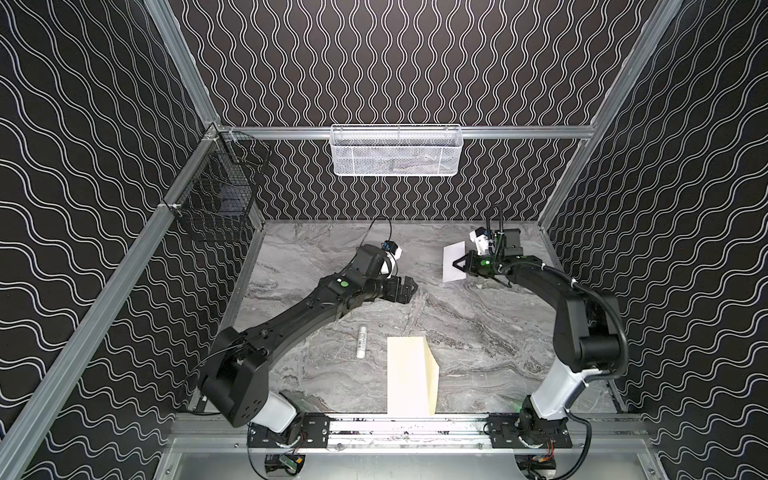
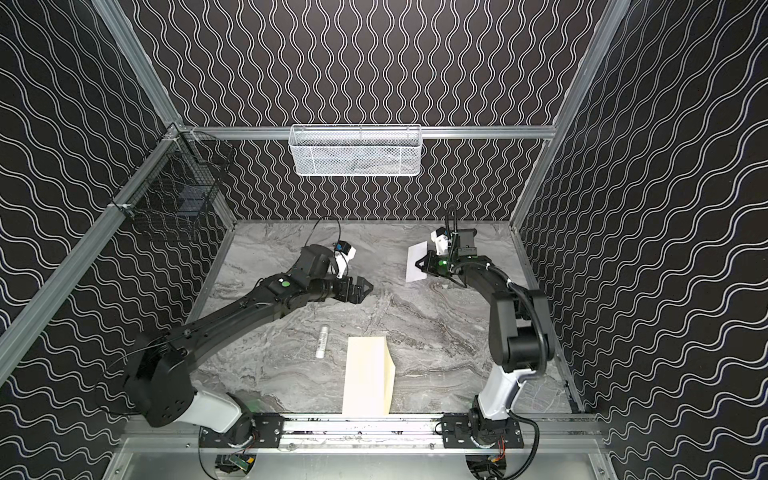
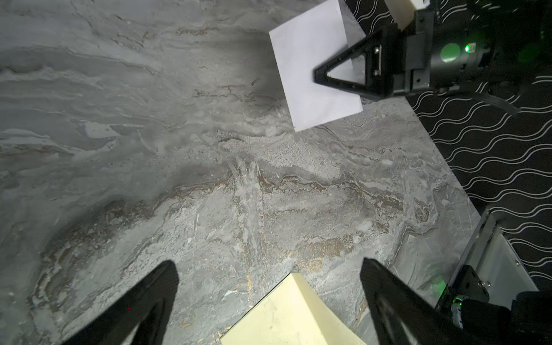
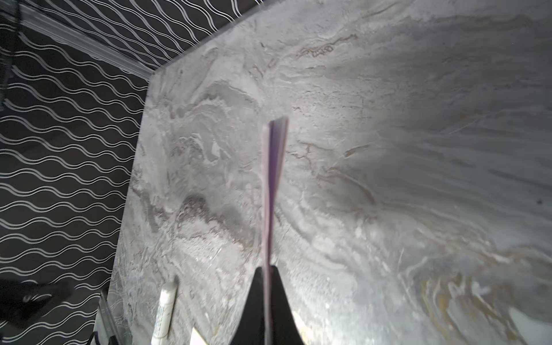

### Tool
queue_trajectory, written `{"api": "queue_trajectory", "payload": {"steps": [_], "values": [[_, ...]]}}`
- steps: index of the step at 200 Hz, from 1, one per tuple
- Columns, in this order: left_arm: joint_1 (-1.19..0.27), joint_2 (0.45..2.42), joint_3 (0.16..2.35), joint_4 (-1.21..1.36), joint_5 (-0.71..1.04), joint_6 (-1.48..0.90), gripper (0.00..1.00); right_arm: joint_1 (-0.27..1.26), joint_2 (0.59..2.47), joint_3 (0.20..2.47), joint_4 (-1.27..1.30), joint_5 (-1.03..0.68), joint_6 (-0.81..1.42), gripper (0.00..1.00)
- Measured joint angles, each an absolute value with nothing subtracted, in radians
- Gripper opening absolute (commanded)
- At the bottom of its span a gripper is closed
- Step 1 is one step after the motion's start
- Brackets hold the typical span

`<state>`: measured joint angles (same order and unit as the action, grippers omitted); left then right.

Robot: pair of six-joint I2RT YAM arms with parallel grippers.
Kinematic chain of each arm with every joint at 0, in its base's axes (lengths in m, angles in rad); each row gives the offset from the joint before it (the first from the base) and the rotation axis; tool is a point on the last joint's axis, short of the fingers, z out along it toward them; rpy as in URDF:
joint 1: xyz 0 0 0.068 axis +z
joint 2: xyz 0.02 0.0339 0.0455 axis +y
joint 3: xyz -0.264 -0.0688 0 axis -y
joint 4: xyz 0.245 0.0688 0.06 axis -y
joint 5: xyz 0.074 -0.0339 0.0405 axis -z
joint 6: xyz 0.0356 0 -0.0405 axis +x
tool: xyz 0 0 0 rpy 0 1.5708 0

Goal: Place the letter into the envelope and seal it

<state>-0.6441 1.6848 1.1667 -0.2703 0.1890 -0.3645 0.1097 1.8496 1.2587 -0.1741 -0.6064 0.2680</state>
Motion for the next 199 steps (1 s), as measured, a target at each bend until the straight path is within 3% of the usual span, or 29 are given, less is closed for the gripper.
{"api": "queue_trajectory", "payload": {"steps": [65,199], "values": [[-0.623,1.735,1.212,-0.341,0.210,-0.363,0.99,0.101,2.033,1.381,-0.267,-0.619,0.240,0.00],[-0.607,1.740,1.217,-0.360,0.222,-0.360,0.99,0.075,2.135,1.455,-0.395,-0.611,0.190,0.19]]}}
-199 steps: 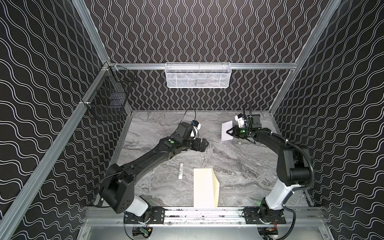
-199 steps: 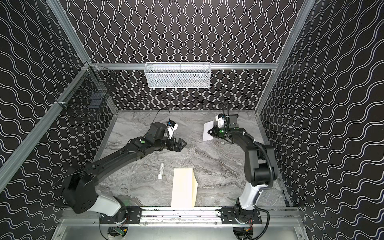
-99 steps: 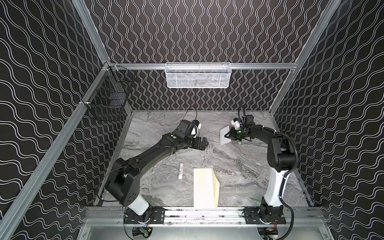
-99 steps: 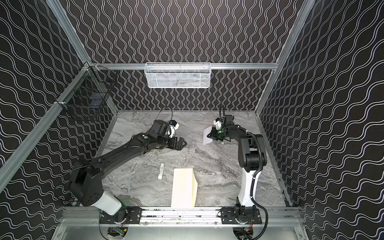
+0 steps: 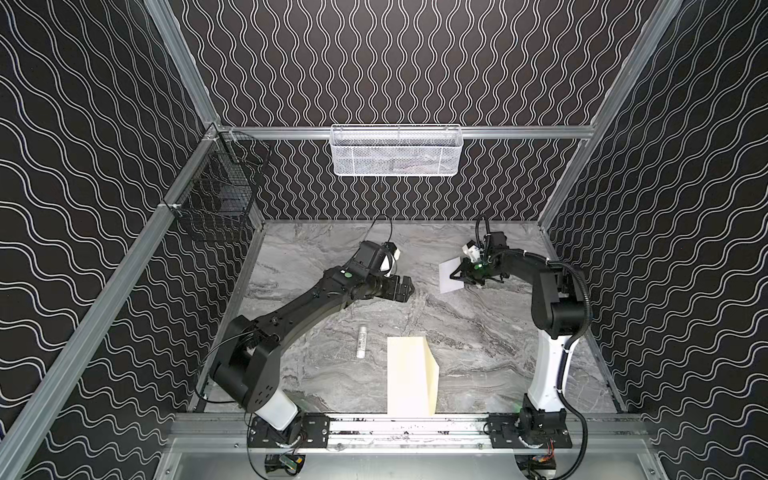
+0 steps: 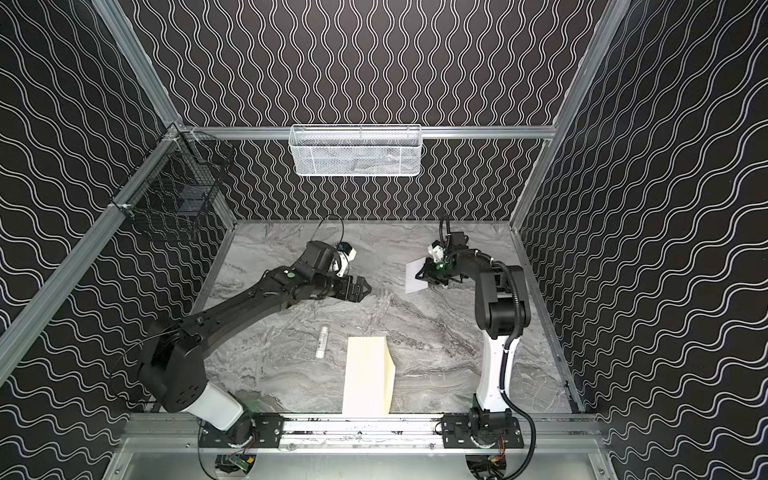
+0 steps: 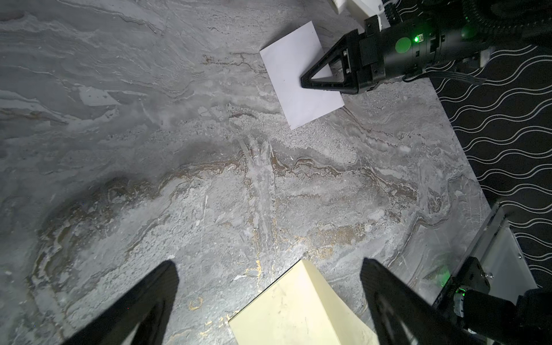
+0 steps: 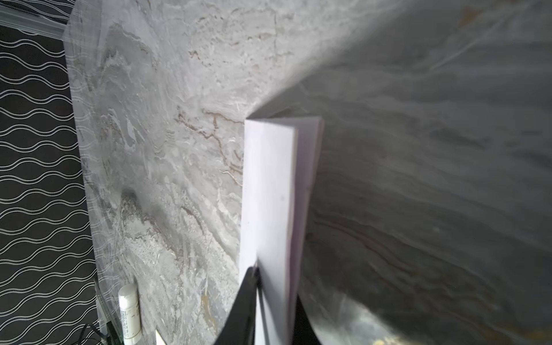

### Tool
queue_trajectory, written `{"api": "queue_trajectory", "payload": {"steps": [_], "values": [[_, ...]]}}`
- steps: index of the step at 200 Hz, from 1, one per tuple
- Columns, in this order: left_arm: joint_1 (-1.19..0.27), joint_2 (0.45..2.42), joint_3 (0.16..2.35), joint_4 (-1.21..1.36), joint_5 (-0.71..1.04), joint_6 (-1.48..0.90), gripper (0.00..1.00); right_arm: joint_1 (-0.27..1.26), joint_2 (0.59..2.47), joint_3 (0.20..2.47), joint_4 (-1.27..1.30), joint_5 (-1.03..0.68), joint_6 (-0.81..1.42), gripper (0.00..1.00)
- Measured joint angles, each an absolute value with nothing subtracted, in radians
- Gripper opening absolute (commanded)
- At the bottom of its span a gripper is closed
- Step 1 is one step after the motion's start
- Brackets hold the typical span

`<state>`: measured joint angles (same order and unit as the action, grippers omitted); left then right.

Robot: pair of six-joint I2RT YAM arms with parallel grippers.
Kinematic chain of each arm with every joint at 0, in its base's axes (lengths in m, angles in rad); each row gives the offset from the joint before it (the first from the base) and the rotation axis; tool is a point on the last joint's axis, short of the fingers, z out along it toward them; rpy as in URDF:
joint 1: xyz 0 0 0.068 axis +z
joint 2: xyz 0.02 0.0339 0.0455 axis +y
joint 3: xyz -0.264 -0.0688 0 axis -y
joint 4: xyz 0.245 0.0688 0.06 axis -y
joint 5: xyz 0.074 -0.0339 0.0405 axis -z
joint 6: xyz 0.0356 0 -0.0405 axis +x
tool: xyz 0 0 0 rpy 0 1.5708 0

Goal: Place the letter into the envelope and seal it

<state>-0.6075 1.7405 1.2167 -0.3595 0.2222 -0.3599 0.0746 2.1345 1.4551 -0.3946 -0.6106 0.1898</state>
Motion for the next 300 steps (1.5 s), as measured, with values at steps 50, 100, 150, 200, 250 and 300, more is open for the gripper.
{"api": "queue_trajectory", "payload": {"steps": [50,100,150,200,250,300], "values": [[-0.607,1.739,1.216,-0.360,0.224,-0.360,0.99,0.067,2.139,1.457,-0.409,-0.588,0.182,0.25],[-0.607,1.737,1.206,-0.357,0.225,-0.360,0.99,0.060,2.140,1.457,-0.410,-0.572,0.174,0.33],[-0.607,1.734,1.202,-0.353,0.233,-0.360,0.99,0.058,2.139,1.457,-0.410,-0.564,0.170,0.35],[-0.607,1.729,1.201,-0.353,0.240,-0.360,0.99,0.051,2.133,1.451,-0.409,-0.559,0.167,0.38],[-0.607,1.728,1.195,-0.353,0.241,-0.360,0.99,0.050,2.130,1.446,-0.406,-0.551,0.167,0.41],[-0.607,1.727,1.194,-0.352,0.241,-0.360,0.99,0.050,2.129,1.446,-0.406,-0.548,0.167,0.41]]}}
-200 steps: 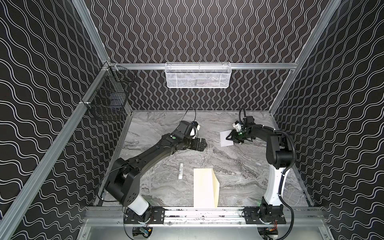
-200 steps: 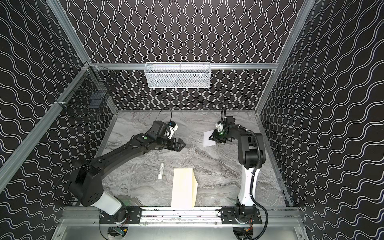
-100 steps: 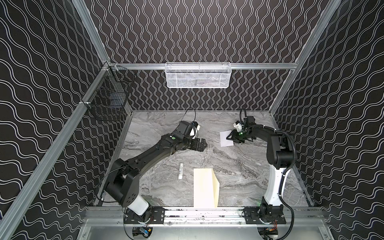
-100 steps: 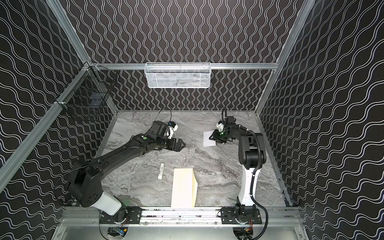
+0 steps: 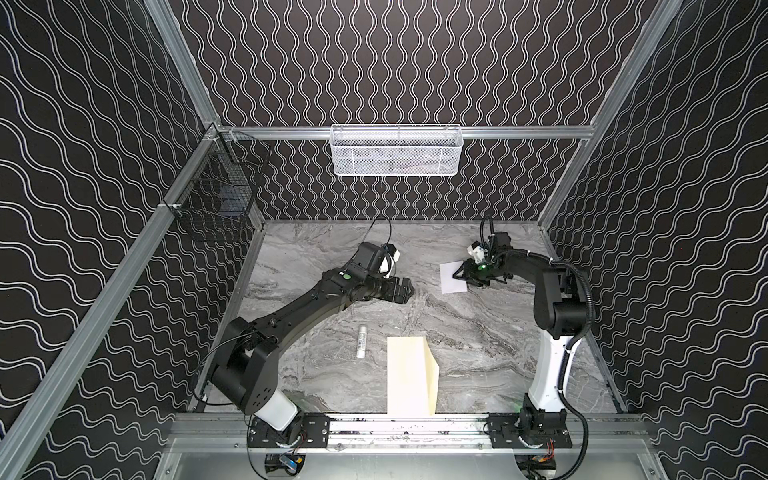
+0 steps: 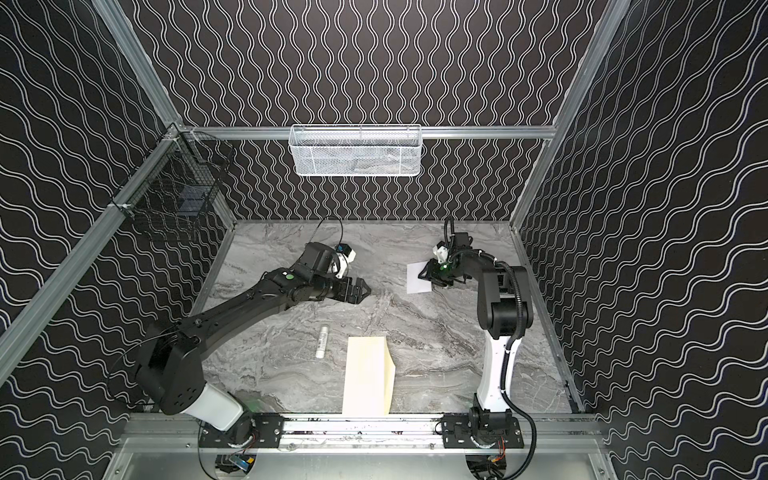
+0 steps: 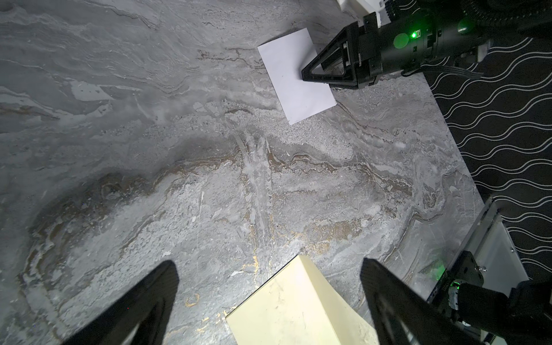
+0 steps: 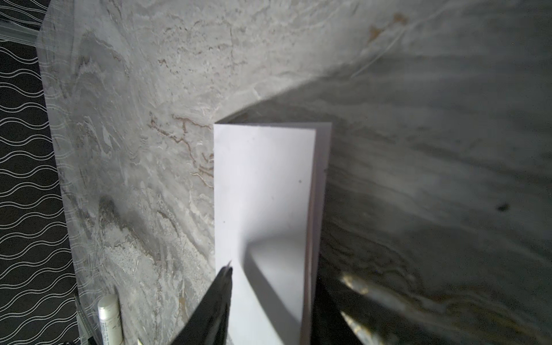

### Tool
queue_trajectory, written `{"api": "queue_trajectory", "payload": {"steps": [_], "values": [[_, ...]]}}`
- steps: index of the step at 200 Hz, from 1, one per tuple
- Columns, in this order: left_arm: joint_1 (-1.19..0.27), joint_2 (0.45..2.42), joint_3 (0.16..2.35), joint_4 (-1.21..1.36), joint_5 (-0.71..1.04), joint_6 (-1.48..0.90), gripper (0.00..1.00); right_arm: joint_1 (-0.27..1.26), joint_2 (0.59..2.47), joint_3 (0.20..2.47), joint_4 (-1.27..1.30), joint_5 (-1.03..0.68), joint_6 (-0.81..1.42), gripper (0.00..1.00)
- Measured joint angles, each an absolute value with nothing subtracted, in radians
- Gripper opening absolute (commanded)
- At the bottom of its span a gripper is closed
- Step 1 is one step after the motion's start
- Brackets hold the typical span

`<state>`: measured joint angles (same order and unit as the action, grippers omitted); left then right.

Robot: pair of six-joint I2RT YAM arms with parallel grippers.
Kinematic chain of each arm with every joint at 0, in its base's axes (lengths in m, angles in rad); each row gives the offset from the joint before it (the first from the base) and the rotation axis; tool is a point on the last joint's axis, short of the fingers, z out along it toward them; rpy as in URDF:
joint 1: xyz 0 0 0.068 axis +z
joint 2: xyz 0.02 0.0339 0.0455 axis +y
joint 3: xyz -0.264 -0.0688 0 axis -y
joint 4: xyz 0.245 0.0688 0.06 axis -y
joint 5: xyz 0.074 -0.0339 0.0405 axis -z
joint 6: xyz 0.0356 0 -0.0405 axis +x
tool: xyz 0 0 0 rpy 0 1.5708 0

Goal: Place the letter into the envelope and seal it

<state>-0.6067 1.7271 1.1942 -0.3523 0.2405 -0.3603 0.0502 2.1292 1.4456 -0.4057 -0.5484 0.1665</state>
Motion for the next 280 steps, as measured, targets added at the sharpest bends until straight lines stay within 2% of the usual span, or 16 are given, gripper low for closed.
{"api": "queue_trajectory", "payload": {"steps": [40,119,146,180,208,248,280], "values": [[-0.607,1.727,1.190,-0.351,0.241,-0.360,0.99,0.049,2.124,1.446,-0.406,-0.529,0.164,0.44],[-0.607,1.718,1.158,-0.334,0.239,-0.368,0.99,0.049,2.062,1.416,-0.421,-0.458,0.168,0.55],[-0.608,1.669,1.097,-0.314,0.247,-0.391,0.99,0.059,1.946,1.328,-0.413,-0.439,0.182,0.58],[-0.638,1.627,1.019,-0.305,0.274,-0.420,0.95,0.123,1.659,1.048,-0.382,-0.406,0.234,0.58],[-0.674,1.577,0.916,-0.309,0.305,-0.446,0.90,0.290,1.356,0.770,-0.387,-0.375,0.317,0.57],[-0.752,1.562,0.850,-0.316,0.353,-0.485,0.86,0.648,0.914,0.469,-0.412,-0.306,0.600,0.53],[-0.799,1.602,0.833,-0.317,0.369,-0.495,0.82,0.978,0.756,0.376,-0.405,-0.180,0.867,0.52]]}}
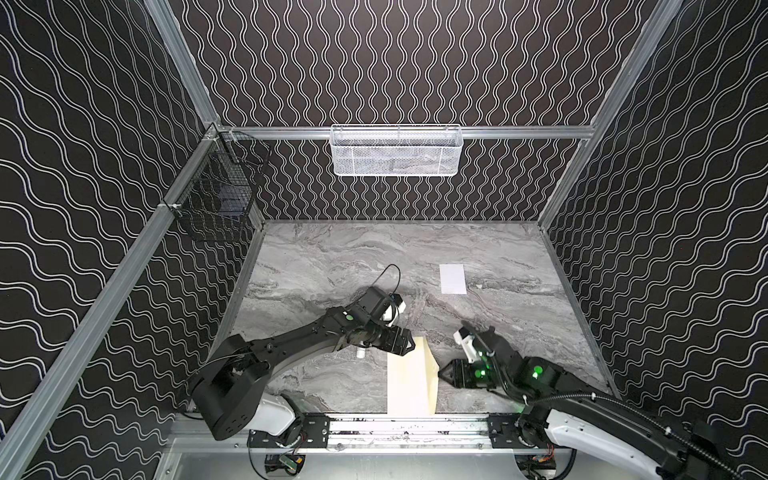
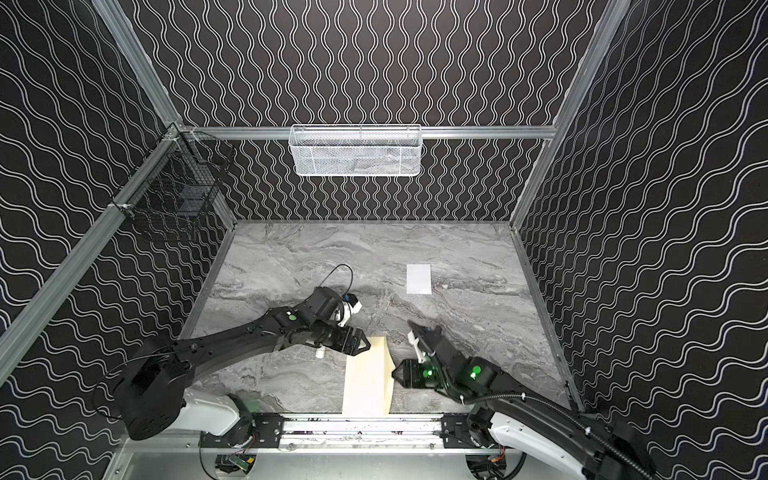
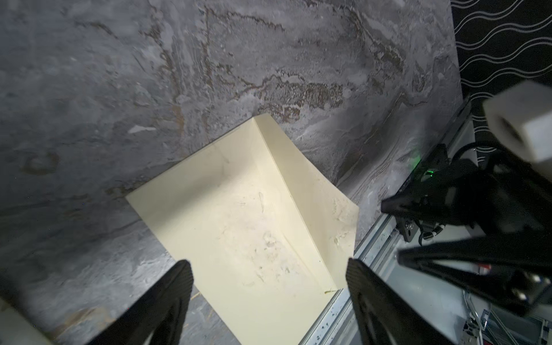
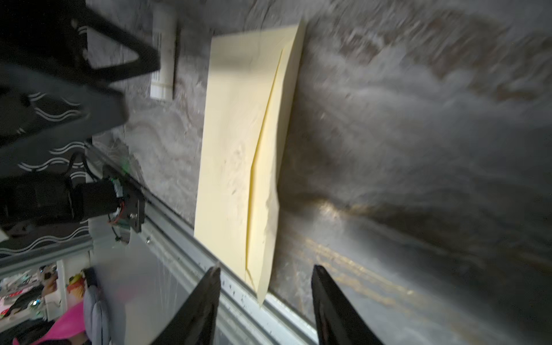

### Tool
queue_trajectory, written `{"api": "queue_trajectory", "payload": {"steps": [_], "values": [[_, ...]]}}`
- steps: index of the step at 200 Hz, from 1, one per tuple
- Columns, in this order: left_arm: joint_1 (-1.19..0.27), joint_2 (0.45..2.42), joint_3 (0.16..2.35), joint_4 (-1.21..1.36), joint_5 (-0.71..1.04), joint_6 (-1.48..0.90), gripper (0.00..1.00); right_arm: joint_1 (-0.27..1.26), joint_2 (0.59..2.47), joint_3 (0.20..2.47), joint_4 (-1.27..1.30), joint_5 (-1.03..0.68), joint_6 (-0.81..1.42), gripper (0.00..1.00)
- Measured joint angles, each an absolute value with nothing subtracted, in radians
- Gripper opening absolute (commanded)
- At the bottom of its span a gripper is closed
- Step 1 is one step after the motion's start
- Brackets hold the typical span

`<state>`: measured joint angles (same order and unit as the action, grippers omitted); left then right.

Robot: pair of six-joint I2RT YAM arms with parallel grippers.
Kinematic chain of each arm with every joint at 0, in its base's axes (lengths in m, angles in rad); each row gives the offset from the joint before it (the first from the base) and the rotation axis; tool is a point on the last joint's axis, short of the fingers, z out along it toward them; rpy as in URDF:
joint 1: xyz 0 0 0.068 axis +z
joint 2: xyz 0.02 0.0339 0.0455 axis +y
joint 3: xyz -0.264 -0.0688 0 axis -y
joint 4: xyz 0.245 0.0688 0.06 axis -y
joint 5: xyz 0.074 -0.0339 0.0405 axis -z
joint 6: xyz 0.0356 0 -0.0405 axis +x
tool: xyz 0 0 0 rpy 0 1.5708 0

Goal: Place the letter into the envelope and seal it

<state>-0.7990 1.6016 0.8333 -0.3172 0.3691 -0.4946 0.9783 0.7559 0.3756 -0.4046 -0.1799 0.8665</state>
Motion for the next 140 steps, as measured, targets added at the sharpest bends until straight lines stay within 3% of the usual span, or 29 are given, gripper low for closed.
{"api": "queue_trajectory", "payload": {"steps": [46,94,140], "values": [[-0.805,1.656,0.831,-0.319,0.366,-0.495,0.81,1.205,0.902,0.358,-0.333,-0.052,1.060,0.51],[-0.805,1.730,0.839,-0.280,0.369,-0.496,0.77,1.226,1.055,0.360,-0.233,-0.035,1.085,0.33],[-0.806,1.763,0.823,-0.251,0.375,-0.497,0.76,1.226,1.073,0.337,-0.171,-0.036,1.092,0.18]]}}
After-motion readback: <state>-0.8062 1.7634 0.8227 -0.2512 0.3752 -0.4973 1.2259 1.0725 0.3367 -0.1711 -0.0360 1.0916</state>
